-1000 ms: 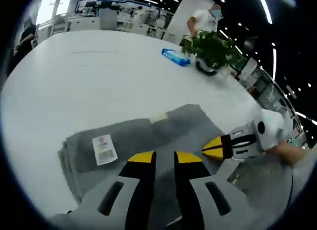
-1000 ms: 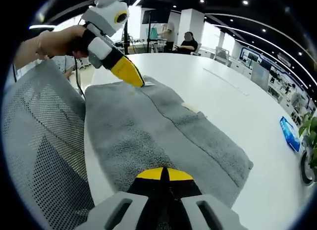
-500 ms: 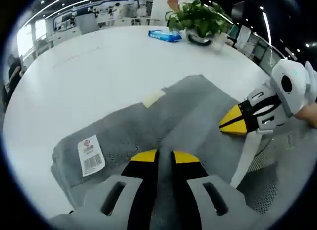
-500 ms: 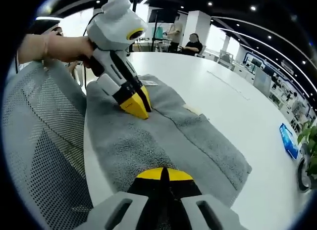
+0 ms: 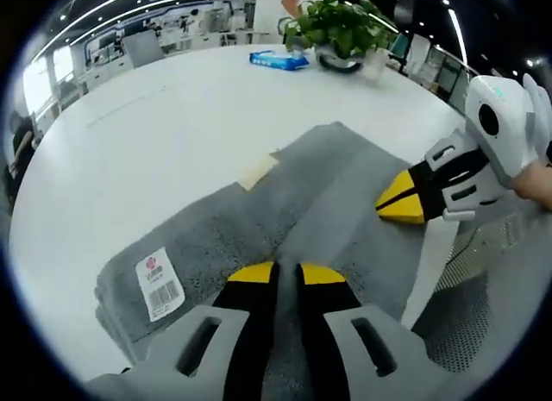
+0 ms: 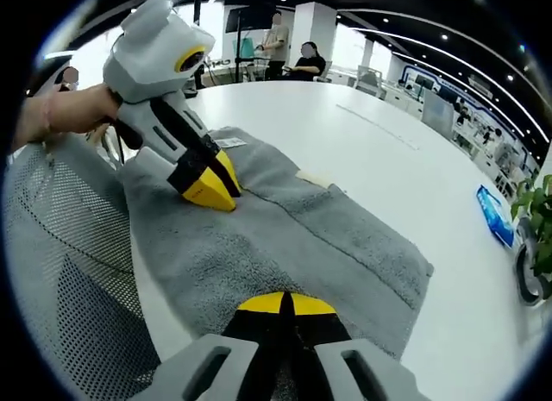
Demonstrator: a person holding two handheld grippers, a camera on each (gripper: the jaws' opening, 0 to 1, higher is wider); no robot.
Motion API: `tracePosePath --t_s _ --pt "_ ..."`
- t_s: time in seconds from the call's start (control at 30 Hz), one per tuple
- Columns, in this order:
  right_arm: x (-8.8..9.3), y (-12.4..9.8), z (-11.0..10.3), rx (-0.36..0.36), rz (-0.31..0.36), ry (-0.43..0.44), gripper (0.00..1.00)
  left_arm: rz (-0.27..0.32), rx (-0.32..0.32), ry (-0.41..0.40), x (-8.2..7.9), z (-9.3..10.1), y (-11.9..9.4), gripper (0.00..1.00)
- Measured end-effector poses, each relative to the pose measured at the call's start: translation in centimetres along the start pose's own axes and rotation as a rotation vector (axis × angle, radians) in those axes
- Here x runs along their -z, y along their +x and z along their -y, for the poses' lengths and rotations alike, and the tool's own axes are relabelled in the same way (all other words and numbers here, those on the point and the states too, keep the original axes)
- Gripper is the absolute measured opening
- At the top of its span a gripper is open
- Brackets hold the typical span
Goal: Open the folded towel by lifting each exposed corner and separating the folded layers until the towel lies flat within the target outline without major curled edges
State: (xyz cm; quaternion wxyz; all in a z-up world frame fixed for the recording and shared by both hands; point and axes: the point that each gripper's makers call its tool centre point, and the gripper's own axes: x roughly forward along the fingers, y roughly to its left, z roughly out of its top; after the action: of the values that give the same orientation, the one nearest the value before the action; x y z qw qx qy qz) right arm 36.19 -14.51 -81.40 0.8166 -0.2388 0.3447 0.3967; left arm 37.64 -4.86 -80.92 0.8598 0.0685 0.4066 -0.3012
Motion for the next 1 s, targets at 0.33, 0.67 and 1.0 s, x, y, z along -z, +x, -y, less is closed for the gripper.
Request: tracePosePath --t_s 0.33,0.67,1.0 --pt "0.1 0.1 0.7 0.030 0.005 -0.025 0.00 -0.004 0.017 0.017 0.1 0.4 0.1 0.08" --pt "0.2 0.2 1.9 0.070 0.024 -0.029 0.00 0.006 0.054 0.095 0.1 1.5 0.4 0.06" --pt "0.2 0.3 2.4 0.094 0.029 -0.056 0.00 0.009 0.081 0.117 0.2 2.2 0.4 0.05"
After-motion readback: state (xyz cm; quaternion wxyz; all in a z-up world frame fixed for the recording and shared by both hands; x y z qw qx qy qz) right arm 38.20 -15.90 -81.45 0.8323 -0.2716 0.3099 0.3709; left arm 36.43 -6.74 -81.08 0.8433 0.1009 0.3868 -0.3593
